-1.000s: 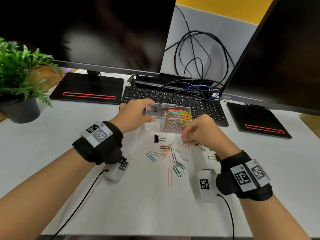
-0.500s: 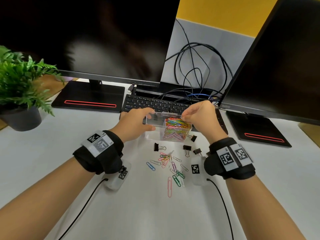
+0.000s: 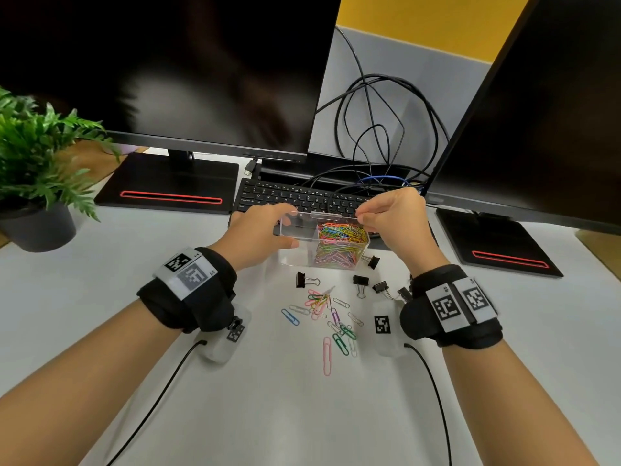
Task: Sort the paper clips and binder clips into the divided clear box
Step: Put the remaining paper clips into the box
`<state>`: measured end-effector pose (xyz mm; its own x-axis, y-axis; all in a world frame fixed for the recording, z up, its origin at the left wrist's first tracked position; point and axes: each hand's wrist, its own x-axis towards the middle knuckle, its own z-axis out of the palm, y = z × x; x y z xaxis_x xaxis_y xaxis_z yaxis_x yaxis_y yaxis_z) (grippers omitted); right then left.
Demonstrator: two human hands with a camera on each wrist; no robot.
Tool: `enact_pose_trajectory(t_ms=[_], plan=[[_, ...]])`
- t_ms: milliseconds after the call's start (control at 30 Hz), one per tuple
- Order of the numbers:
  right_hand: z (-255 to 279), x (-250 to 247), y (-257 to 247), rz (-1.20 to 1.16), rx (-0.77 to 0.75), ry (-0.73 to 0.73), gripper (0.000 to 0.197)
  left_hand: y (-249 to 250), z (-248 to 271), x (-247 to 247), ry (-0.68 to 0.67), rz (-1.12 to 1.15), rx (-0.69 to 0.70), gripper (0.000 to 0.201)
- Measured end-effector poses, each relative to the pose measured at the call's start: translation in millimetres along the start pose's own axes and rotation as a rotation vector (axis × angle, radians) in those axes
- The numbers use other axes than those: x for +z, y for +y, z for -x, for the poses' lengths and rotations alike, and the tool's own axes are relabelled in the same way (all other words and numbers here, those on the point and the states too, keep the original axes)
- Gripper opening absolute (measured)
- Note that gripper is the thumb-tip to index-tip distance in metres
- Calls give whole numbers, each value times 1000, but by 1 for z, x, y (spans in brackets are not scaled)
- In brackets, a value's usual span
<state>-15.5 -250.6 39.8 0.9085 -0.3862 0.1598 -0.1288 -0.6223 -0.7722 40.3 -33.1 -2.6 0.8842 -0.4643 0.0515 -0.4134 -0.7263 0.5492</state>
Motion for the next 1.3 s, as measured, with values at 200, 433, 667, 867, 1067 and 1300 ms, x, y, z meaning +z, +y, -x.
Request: enact_pose_trajectory(t_ms=[200, 433, 667, 867, 1067, 1300], plan=[[22, -7, -14, 27, 48, -88, 8, -1, -1, 0, -1, -8, -1, 52], [67, -6, -10, 345, 102, -526, 27, -1, -1, 0, -1, -12, 6, 53], [83, 6, 8, 565, 270, -806, 49, -1, -2, 0, -8, -16, 3, 56], [77, 21, 11, 595, 147, -767, 18, -1, -3, 1, -6, -20, -3, 55], [72, 20, 9, 437, 98, -675, 9, -2, -3, 0, -7, -3, 4, 55], [97, 16, 0, 756, 84, -883, 61, -3, -3, 0, -11, 11, 13, 57]])
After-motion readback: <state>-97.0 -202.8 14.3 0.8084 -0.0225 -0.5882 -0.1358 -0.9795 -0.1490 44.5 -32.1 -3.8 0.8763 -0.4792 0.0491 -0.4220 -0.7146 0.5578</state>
